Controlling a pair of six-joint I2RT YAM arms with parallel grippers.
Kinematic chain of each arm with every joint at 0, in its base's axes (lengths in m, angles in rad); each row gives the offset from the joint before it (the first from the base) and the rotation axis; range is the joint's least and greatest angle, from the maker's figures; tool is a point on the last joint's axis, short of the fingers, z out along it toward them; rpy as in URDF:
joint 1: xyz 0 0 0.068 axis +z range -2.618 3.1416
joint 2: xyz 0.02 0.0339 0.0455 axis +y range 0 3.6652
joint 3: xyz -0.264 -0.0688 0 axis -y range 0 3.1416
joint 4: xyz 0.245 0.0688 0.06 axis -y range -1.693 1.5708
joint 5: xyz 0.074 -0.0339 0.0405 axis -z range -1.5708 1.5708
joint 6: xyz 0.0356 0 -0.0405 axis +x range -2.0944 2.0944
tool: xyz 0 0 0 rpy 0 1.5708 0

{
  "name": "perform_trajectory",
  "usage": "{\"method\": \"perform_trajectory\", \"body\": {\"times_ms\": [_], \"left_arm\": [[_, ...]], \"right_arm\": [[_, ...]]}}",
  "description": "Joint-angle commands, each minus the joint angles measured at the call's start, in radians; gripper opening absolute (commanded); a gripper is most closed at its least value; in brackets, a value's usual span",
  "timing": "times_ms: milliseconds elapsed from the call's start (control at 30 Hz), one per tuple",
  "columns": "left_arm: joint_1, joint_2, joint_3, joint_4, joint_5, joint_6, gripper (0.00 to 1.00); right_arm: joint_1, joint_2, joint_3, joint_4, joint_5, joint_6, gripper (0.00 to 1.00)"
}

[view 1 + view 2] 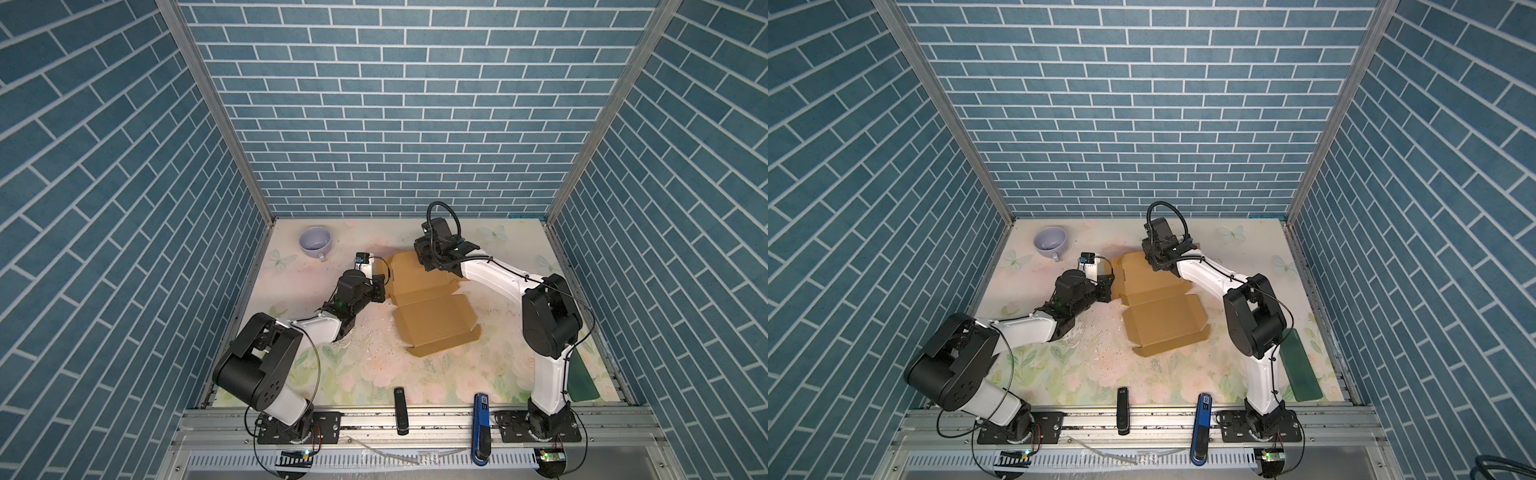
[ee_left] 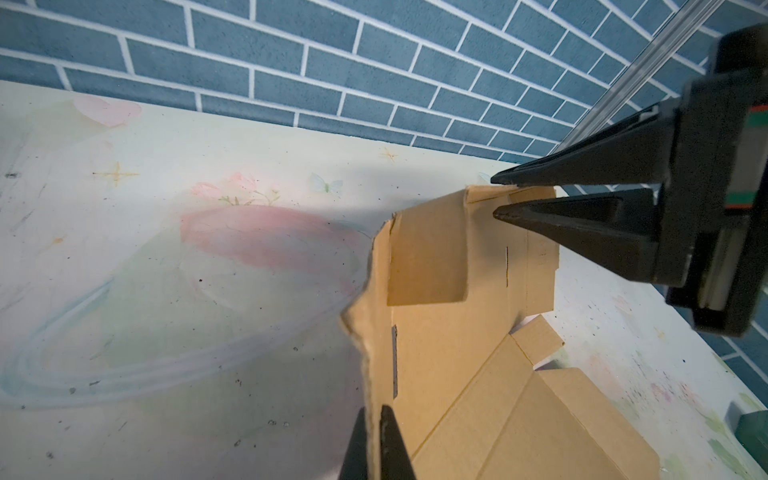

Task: Fold the paper box

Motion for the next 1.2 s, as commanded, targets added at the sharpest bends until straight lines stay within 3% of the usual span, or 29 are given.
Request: {"method": "perform_trajectory", "body": {"times_ms": [0, 500, 933, 1167], "left_arm": [[-0.014, -0.035, 0.040, 0.019, -0.001, 0.029, 0.00], [-0.035, -0.055, 0.047, 0.006, -0.016, 0.063, 0.00], [-0.038, -0.029, 0.059, -0.003, -0.031, 0.068, 0.00], [-0.038, -0.016, 0.067, -0.018, -0.048, 0.071, 0.12]], "right_arm": [[-0.006, 0.028, -0.032, -0.005, -0.010, 0.052, 0.21], [-0.022, 0.060, -0.036, 0.031, -0.025, 0.067, 0.22], [-0.032, 0.040, -0.079, 0.083, -0.024, 0.063, 0.07], [-0.034, 0.004, -0.103, 0.084, -0.004, 0.022, 0.05]]}}
